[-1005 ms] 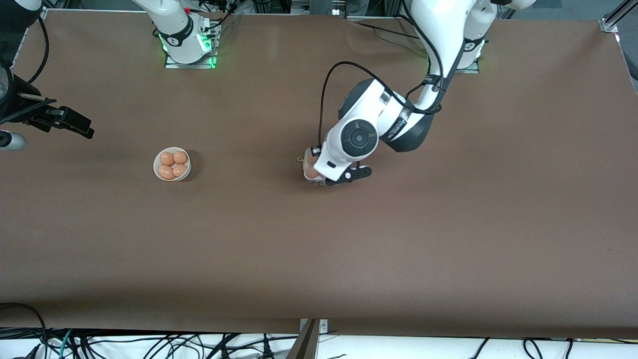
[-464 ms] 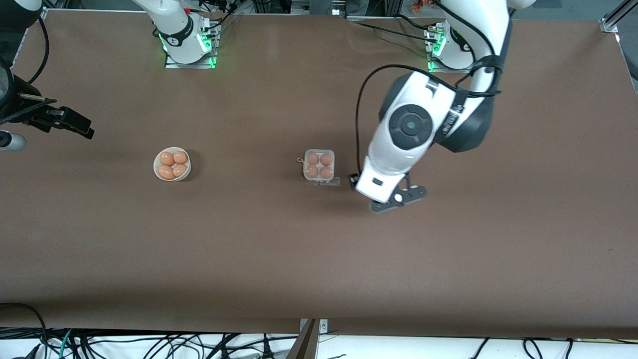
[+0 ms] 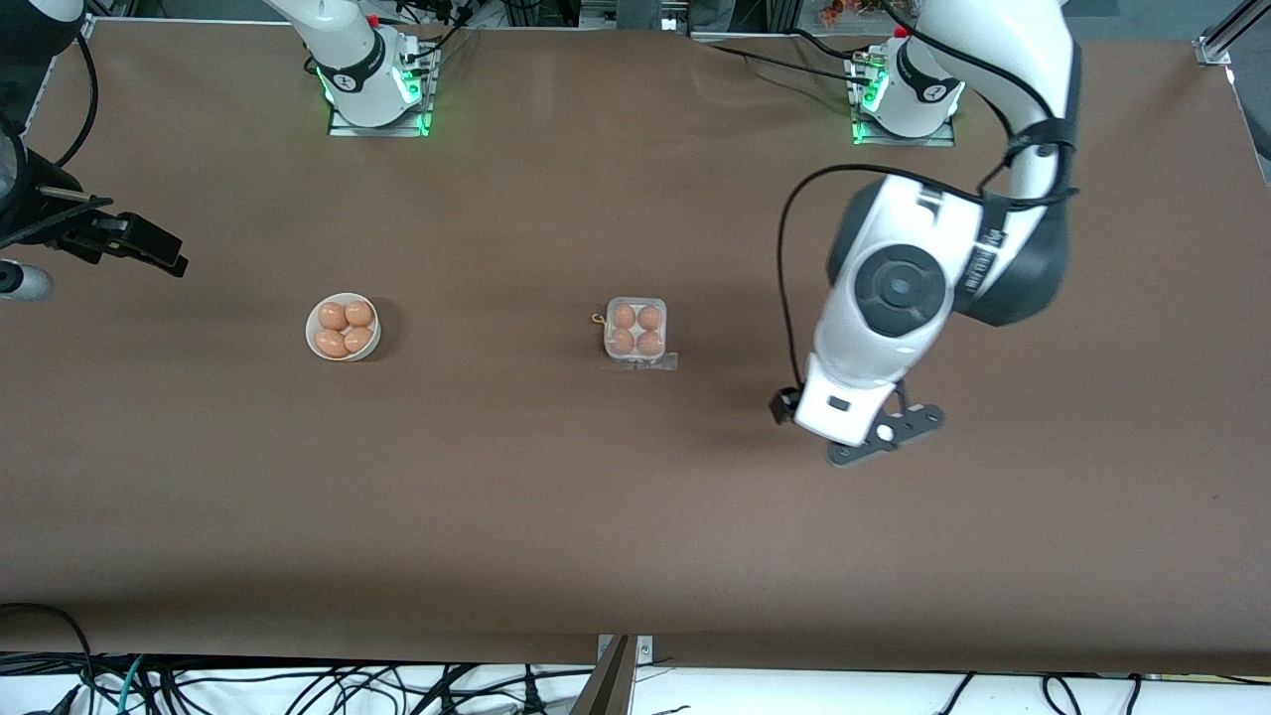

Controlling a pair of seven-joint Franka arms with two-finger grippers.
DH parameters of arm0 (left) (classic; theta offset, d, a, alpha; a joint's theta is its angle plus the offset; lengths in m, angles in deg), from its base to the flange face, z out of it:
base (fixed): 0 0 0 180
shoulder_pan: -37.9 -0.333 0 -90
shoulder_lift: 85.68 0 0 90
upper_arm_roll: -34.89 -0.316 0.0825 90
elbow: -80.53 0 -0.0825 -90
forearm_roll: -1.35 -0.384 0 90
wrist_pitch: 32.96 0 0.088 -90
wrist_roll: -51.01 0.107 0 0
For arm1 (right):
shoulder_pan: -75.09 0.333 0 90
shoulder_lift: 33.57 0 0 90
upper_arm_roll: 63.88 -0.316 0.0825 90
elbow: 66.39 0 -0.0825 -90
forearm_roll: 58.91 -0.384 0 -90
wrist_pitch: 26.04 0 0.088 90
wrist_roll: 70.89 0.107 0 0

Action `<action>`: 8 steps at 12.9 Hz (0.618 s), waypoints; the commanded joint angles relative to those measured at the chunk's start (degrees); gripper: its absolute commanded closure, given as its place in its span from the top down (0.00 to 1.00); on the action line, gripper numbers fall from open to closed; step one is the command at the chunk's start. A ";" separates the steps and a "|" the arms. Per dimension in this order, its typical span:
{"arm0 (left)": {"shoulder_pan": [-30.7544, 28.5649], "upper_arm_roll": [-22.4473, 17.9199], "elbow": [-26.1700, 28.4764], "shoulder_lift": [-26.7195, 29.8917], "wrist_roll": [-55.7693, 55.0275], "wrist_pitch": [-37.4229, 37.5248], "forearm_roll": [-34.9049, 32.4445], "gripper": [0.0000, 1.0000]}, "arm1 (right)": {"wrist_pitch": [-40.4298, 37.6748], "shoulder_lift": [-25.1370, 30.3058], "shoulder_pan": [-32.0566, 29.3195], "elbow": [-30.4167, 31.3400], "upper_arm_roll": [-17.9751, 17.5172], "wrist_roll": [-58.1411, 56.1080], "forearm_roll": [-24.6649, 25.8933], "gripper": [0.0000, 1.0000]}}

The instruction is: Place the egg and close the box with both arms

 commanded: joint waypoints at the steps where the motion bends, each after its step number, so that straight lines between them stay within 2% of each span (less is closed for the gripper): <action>1: -7.55 2.99 0.24 5.38 8.77 2.28 -0.82 1.00 | 0.49 0.63 0.12 0.68 0.03 0.92 -0.54 1.00; 2: -11.06 5.62 1.99 7.14 13.16 3.32 -1.25 1.00 | 0.40 0.72 0.12 0.68 0.03 0.84 -0.54 1.00; 3: -14.14 6.52 3.83 9.68 17.20 3.77 -1.26 1.00 | 0.40 0.63 0.12 0.68 0.03 0.83 -0.54 1.00; 8: -20.94 6.53 16.04 22.42 29.97 4.21 -1.69 1.00 | 0.40 0.72 0.12 0.77 0.03 0.92 -0.54 1.00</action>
